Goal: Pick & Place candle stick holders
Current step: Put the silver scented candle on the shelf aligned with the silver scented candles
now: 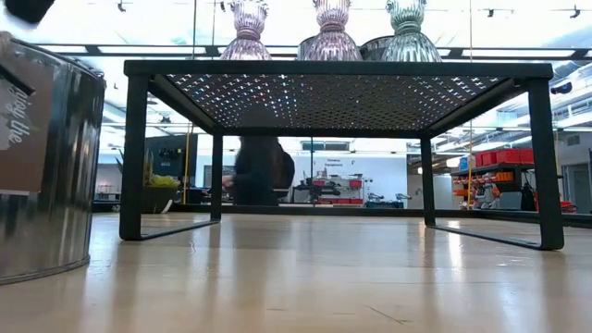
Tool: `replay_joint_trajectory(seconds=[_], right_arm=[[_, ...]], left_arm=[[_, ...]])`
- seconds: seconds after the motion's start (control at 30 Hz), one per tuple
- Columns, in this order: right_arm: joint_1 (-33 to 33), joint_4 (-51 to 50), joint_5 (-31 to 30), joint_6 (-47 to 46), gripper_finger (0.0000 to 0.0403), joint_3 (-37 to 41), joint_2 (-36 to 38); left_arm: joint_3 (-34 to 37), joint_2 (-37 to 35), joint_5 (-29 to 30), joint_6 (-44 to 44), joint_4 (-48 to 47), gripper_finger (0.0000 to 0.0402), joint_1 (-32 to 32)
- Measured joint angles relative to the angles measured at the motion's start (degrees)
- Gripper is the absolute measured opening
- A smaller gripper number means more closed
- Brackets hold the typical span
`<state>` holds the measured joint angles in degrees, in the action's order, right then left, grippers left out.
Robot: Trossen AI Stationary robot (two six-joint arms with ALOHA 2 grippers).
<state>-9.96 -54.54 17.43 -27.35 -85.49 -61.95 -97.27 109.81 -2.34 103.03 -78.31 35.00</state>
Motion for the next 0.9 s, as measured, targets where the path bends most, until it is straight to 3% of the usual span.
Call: replay_joint_trajectory(seconds=[0.17, 0.27, 0.6, 0.83, 0.9], right_arm=[[0.0, 0.0, 0.0, 0.0, 0.0123, 0.0, 0.0], [0.0, 0.0, 0.0, 0.0, 0.0123, 0.0, 0.0], [0.0, 0.1, 0.0, 0.2, 0.0123, 0.0, 0.0], [0.0, 0.1, 0.0, 0.3, 0.0123, 0.0, 0.0], [0.0, 0.1, 0.0, 0.5, 0.0123, 0.0, 0.0]], left_arm=[[0.0, -0.9, -1.4, -2.8, 11.1, 0.0282, 0.0], [0.0, -0.2, -2.3, -9.9, 14.8, 0.0282, -0.4], [0.0, -0.5, 1.7, -11.1, 16.1, 0.0282, -1.4], [0.0, -0.5, -1.0, -18.4, 16.5, 0.0282, -1.4], [0.0, -0.5, 0.8, -17.3, 16.5, 0.0282, -1.4]])
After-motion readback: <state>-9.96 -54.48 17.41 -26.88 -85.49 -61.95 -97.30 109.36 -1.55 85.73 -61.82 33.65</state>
